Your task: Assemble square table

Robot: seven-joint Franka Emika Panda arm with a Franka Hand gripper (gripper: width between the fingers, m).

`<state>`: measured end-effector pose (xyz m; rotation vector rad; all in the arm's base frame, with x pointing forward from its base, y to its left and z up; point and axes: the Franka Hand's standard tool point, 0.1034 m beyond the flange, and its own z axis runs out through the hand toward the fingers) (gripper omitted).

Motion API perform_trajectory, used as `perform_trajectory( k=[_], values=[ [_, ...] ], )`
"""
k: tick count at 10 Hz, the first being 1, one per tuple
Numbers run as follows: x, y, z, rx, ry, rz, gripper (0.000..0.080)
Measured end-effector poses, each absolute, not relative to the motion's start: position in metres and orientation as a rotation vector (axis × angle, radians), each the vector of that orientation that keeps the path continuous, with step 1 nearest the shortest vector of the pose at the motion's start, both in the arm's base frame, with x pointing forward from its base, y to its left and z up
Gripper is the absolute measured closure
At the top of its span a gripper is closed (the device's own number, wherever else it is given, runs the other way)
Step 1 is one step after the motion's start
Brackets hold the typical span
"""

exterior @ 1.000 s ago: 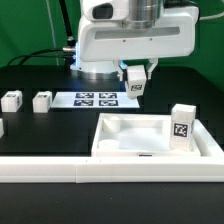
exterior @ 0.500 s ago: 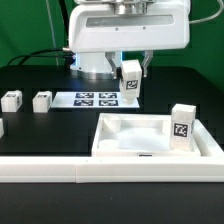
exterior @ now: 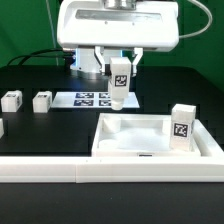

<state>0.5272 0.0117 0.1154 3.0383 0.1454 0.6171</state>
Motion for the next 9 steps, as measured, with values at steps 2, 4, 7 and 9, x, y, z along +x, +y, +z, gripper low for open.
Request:
perform_trajectory(
  k=[2,4,7,9],
  values=[
    [0.544,0.008,0.120,3.037,0.149,0.619,0.0509],
    [0.560,0.007,0.119,3.031,0.156,0.631,0.0509],
    [0.583,0.004,0.114,3.009,0.200,0.650,0.0509],
    [0.586,0.001,0.113,2.999,0.225,0.653,0.0509]
  ],
)
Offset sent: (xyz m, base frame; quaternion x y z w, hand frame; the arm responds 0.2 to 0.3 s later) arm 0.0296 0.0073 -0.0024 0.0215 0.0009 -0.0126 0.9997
